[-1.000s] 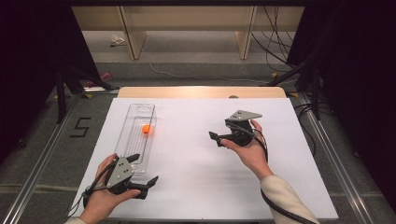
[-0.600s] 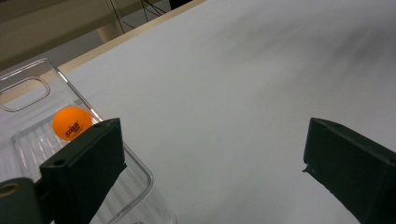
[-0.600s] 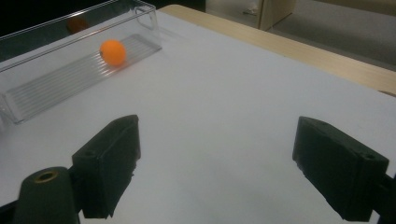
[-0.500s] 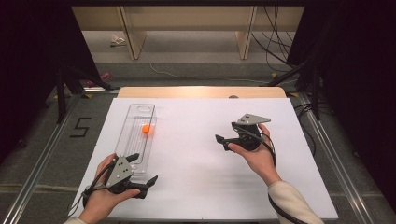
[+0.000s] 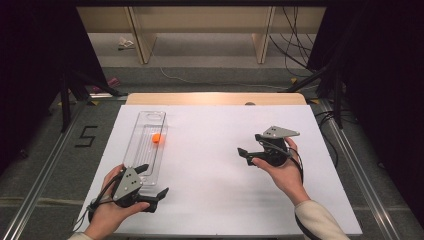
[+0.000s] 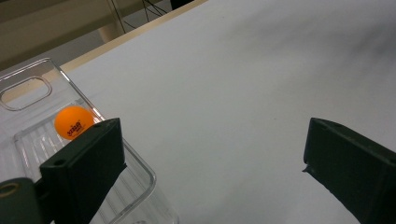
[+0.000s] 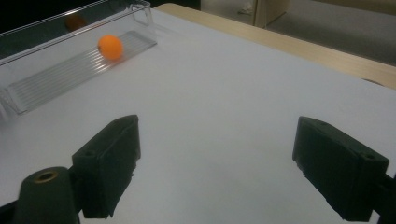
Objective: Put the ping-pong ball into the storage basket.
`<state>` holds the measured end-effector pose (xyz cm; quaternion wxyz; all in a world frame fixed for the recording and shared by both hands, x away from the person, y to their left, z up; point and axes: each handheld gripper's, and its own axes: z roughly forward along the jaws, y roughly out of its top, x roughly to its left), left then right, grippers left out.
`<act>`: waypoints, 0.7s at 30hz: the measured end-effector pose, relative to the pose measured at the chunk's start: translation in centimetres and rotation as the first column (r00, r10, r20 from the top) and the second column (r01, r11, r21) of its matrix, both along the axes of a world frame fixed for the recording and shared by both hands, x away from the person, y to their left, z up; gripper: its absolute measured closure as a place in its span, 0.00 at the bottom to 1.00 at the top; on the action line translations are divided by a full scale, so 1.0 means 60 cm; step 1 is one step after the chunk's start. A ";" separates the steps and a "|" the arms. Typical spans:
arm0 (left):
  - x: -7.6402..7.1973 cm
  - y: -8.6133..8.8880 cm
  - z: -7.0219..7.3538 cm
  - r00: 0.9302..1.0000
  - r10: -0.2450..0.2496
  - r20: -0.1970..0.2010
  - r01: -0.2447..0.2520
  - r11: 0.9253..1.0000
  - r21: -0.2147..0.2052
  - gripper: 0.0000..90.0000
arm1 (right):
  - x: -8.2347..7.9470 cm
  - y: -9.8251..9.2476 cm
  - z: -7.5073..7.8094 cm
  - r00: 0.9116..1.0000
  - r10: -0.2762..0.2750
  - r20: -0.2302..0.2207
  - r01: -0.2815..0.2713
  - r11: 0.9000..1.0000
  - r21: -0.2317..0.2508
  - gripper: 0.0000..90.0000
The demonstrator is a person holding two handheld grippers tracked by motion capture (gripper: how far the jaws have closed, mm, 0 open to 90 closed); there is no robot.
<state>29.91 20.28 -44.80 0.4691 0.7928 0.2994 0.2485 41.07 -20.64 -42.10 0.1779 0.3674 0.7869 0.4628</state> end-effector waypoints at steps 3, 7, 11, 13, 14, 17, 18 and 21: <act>0.000 0.000 0.000 1.000 0.000 0.000 0.000 1.000 0.001 0.05 | -0.004 -0.004 0.000 1.000 -0.001 0.002 0.001 1.000 0.000 0.18; 0.000 0.000 0.000 1.000 0.001 0.000 -0.001 1.000 0.000 0.05 | -0.018 -0.017 -0.002 1.000 -0.006 0.002 0.006 1.000 -0.002 0.18; 0.000 0.000 0.000 1.000 0.001 0.000 -0.001 1.000 0.001 0.05 | -0.028 -0.027 -0.001 1.000 -0.011 0.004 0.011 1.000 0.001 0.18; 0.000 0.000 0.000 1.000 0.001 0.000 -0.001 1.000 0.001 0.05 | -0.035 -0.034 -0.001 1.000 -0.013 0.004 0.013 1.000 0.003 0.18; 0.001 0.000 0.000 1.000 0.001 -0.001 -0.001 1.000 0.000 0.05 | -0.038 -0.037 -0.002 1.000 -0.016 0.005 0.016 1.000 0.003 0.18; 0.001 0.001 0.000 1.000 0.002 -0.001 -0.002 1.000 0.001 0.05 | -0.050 -0.050 -0.005 1.000 -0.021 0.004 0.020 1.000 0.002 0.18; 0.001 0.001 0.000 1.000 0.002 -0.001 -0.002 1.000 0.001 0.05 | -0.050 -0.050 -0.005 1.000 -0.021 0.004 0.020 1.000 0.002 0.18; 0.001 0.001 0.000 1.000 0.004 0.001 -0.004 1.000 0.003 0.05 | -0.058 -0.060 -0.006 1.000 -0.026 0.005 0.026 1.000 0.005 0.18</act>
